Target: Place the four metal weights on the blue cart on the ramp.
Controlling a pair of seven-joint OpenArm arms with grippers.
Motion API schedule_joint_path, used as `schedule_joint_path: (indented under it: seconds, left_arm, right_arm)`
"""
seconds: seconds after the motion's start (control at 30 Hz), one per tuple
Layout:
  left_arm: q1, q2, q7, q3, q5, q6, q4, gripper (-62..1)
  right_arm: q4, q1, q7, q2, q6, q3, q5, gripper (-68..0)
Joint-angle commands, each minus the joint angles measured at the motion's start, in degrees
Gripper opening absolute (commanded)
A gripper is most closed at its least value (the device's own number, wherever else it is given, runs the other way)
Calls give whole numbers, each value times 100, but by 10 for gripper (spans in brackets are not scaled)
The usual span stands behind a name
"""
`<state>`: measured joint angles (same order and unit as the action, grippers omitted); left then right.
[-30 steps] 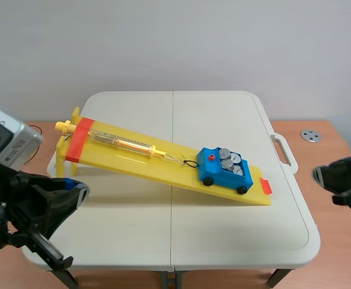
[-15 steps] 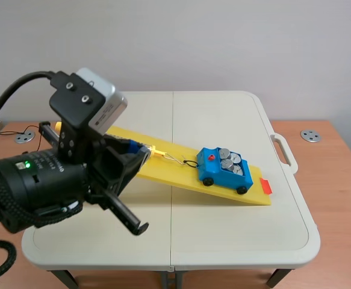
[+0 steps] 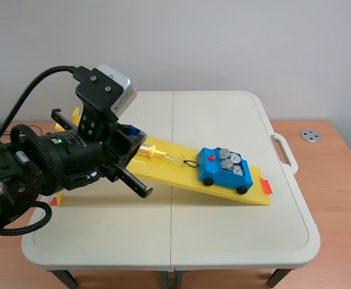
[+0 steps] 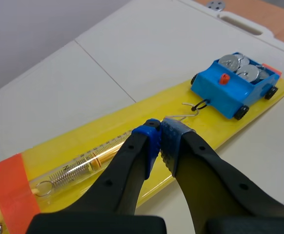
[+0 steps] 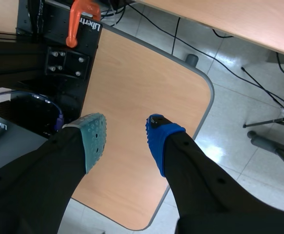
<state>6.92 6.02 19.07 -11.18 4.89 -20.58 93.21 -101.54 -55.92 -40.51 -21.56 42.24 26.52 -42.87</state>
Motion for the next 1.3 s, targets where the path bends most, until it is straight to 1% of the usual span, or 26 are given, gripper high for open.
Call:
schedule_joint_path:
  seconds: [0.0,0.03,0.13,0.5,0.77,1.03,1.1,1.27]
  left_arm:
    - [-199,-59,-597,122,-127,363,385,-582]
    - [-223,-59,-601,122,-68,389,328,-582]
    - [-251,-57,-621,122,-57,503,208,-582]
    - [-251,-57,-638,122,-52,503,160,-582]
    - [-251,-57,-638,122,52,505,160,-582]
    - [-251,-57,-638,122,50,505,160,-582]
    - [-251,-57,-638,122,2,503,162,-582]
    - [-247,-55,-533,122,-400,492,186,-582]
  right_arm:
    - [-629,37,398,-160,48,251,-214,-462]
    - [-629,37,398,-160,48,251,-214,-462]
    - [-629,39,402,-162,48,251,-214,-462]
    - [-629,39,402,-160,48,251,-214,-462]
    - [-629,39,402,-160,48,251,-214,-462]
    - [-629,39,402,-160,48,251,-214,-462]
    - [-629,39,404,-160,48,251,-214,-462]
    - [-632,74,557,-164,48,251,-214,-462]
